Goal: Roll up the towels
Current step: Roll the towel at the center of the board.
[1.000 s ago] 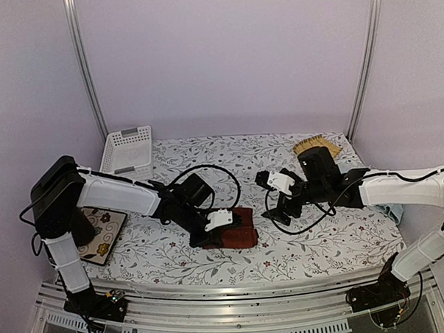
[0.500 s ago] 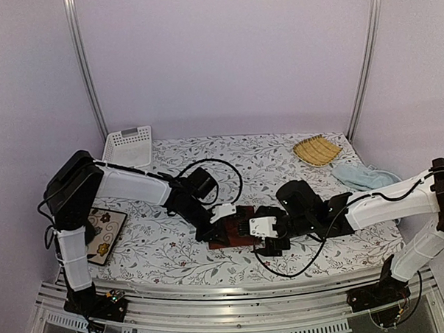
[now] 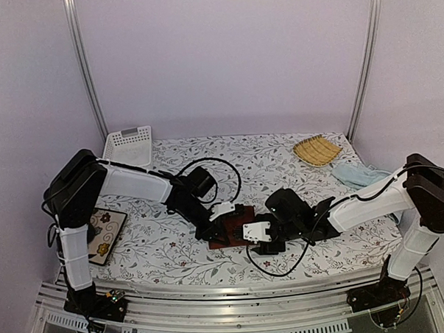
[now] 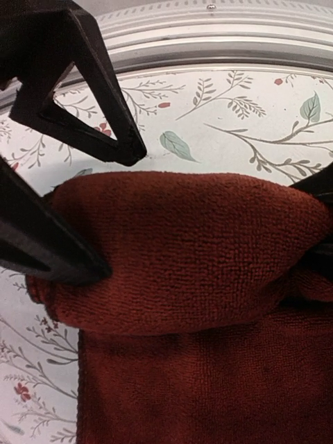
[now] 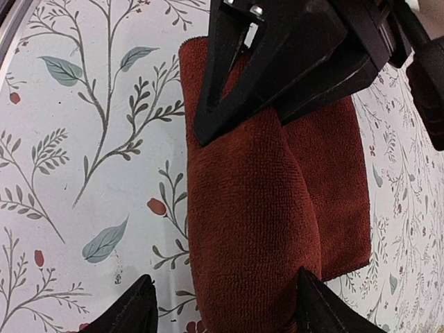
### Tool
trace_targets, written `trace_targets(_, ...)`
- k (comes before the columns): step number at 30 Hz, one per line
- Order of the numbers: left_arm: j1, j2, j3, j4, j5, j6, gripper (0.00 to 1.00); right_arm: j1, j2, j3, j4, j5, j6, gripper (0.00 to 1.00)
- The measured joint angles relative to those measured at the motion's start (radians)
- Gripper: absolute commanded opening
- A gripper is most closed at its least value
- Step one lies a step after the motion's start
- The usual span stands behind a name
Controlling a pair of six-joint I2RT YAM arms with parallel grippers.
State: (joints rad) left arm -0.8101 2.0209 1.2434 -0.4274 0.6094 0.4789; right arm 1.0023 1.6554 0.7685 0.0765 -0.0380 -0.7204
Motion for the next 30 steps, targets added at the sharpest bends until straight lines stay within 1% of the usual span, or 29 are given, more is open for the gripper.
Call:
trace_targets(3,0.003,0.004,0.004,-0.004,0.009,-0.002,0.13,0.001,0.017,0.016,0.0,0.016,0.002,0.64)
trace_targets(6,0.005,0.007,0.005,-0.005,0.016,-0.003,0.17,0.002,0.018,0.026,0.0,0.027,0.002,0.53)
trace_targets(9,0.006,0.008,0.006,-0.005,0.018,-0.004,0.19,0.003,0.023,0.034,0.0,0.031,0.003,0.36)
trace_targets(12,0.006,0.008,0.006,-0.005,0.018,-0.005,0.22,0.004,0.047,0.059,-0.01,0.032,0.013,0.26)
trace_targets(17,0.006,0.002,-0.002,-0.001,0.015,-0.005,0.25,0.004,0.068,0.086,-0.034,0.028,0.027,0.22)
trace_targets(22,0.005,-0.008,-0.015,0.01,0.012,-0.004,0.38,0.004,0.068,0.09,-0.048,0.02,0.033,0.12)
trace_targets(28,0.0,-0.032,-0.039,0.019,-0.001,-0.007,0.58,0.003,0.077,0.101,-0.064,0.003,0.047,0.07)
trace_targets(29,-0.001,-0.037,-0.043,0.023,-0.006,-0.008,0.64,0.003,0.081,0.108,-0.07,0.001,0.048,0.06)
trace_targets(30,-0.002,-0.043,-0.05,0.026,-0.014,-0.011,0.66,0.003,0.085,0.112,-0.073,0.0,0.049,0.05)
